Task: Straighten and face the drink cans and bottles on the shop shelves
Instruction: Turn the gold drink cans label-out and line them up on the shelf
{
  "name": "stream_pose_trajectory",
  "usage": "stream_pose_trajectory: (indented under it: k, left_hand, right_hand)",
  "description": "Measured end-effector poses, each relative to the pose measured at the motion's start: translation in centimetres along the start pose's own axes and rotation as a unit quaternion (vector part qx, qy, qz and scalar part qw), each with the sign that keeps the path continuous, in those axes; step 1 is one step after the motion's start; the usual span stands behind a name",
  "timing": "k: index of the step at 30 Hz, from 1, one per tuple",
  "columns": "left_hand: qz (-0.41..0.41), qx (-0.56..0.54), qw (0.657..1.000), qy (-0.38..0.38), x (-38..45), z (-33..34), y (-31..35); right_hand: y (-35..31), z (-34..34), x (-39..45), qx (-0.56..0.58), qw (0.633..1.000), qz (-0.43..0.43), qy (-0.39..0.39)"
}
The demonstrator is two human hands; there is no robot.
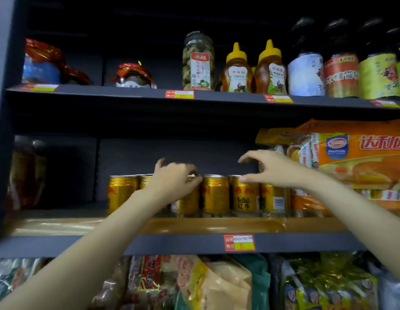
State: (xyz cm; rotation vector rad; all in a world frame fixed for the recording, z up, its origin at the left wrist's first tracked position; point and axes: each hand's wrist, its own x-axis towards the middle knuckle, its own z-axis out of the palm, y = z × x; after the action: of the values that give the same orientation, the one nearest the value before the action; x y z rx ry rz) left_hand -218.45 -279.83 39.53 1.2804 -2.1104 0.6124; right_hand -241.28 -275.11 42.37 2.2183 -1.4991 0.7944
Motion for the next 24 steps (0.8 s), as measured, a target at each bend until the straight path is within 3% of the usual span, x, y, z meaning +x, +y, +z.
stream_pose_trajectory:
  k: [3, 6, 9, 12, 14, 16, 18, 20, 22, 24]
  left_hand:
    - [0.015, 0.021, 0.999, -0.040, -1.1, 0.0, -1.6]
    - [0.036, 0.049, 0.998, -0.025, -1.7, 0.2, -2.4]
    - [0.053, 0.051, 0.997, -0.012, -1.9, 0.3, -2.9]
    - [0.063, 0.039, 0.997, -0.010, -2.0, 0.4, -3.7]
    - [0.066, 0.025, 0.997, -0.011, -2.1, 0.4, -3.9]
    - [0.069, 0.025, 0.997, -0.010, -2.3, 0.6, -3.8]
    - [0.069, 0.019, 0.997, -0.015, -2.3, 0.5, -3.8]
    - [0.061, -0.030, 0.998, -0.017, -2.4, 0.1, -3.9]
    - [0.066, -0.143, 0.986, 0.052, -3.0, -0.4, -3.6]
    - [0.080, -0.271, 0.950, 0.136, -4.2, -1.3, -2.7]
  right_hand:
    - [-2.6, 2.2, 2.3, 0.008, 0.995, 0.014, -0.098]
    - [-4.0, 4.9, 3.5, -0.013, 0.991, 0.060, -0.121]
    - [-4.2, 5.8, 3.3, 0.008, 0.992, 0.102, -0.070]
    - [-4.1, 5.3, 2.3, 0.196, 0.973, 0.124, 0.012]
    - [-4.3, 4.7, 1.4, 0.318, 0.928, 0.146, 0.130]
    - [-4.6, 3.8, 0.5, 0.435, 0.858, 0.166, 0.215]
    - [-5.1, 2.6, -0.5, 0.506, 0.811, 0.172, 0.235]
    - [-5.8, 1.6, -1.4, 0.511, 0.814, 0.173, 0.217]
    - [-6.3, 0.9, -2.2, 0.517, 0.818, 0.166, 0.190]
    - [-7.0, 0.8, -2.7, 0.545, 0.806, 0.150, 0.174]
